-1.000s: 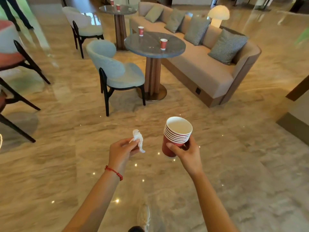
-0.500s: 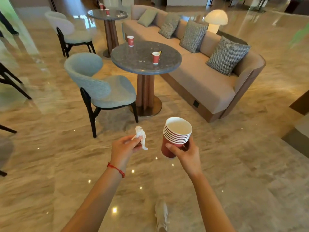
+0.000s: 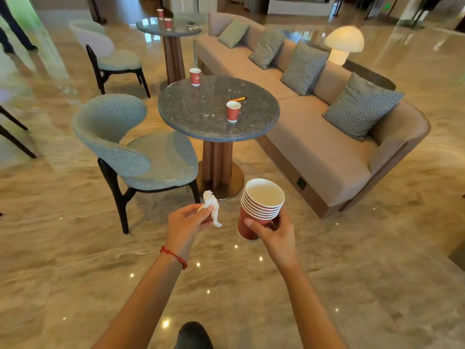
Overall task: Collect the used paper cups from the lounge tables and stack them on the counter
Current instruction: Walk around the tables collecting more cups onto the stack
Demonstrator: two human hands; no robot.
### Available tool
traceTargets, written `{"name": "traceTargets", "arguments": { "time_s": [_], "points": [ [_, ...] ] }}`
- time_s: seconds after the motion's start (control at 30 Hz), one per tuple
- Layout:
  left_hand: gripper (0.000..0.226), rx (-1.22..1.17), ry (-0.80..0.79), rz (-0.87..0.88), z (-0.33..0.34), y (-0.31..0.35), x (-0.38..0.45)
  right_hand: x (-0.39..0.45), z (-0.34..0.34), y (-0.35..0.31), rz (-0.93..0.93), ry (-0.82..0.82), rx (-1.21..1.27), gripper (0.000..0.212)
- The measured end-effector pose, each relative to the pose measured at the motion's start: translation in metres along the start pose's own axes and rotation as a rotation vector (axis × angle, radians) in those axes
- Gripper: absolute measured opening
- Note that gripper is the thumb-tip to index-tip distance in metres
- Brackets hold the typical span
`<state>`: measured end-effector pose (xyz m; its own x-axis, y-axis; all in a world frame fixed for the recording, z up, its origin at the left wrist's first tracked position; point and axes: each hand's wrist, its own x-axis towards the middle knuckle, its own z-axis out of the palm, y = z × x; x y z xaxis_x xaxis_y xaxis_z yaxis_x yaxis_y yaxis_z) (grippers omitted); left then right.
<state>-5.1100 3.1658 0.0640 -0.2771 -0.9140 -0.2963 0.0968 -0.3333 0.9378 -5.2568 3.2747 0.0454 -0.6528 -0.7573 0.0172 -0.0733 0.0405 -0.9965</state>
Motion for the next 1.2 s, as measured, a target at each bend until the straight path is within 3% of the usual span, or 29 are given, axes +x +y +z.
{"name": "traceTargets", "arguments": {
  "time_s": [0.4, 0.5, 0.83, 1.2],
  "points": [
    [0.003, -0.021, -0.015, -0.034, 0.051, 0.046, 0.234, 0.228, 0.050, 0.005, 0.006, 0.048, 0.015, 0.060],
    [0.013, -0.021, -0.009, -0.031, 0.067, 0.064, 0.280, 0.278, 0.059, 0.002, 0.013, 0.061, 0.014, 0.061],
    [0.004, 0.004, 0.015, -0.056, 0.120, 0.079, 0.406, 0.425, 0.066, 0.020, 0.037, 0.033, 0.019, 0.061],
    [0.013, 0.034, 0.110, -0.070, 0.176, 0.092, 0.526, 0.592, 0.075, 0.038, 0.058, -0.057, 0.005, 0.056]
  ]
}}
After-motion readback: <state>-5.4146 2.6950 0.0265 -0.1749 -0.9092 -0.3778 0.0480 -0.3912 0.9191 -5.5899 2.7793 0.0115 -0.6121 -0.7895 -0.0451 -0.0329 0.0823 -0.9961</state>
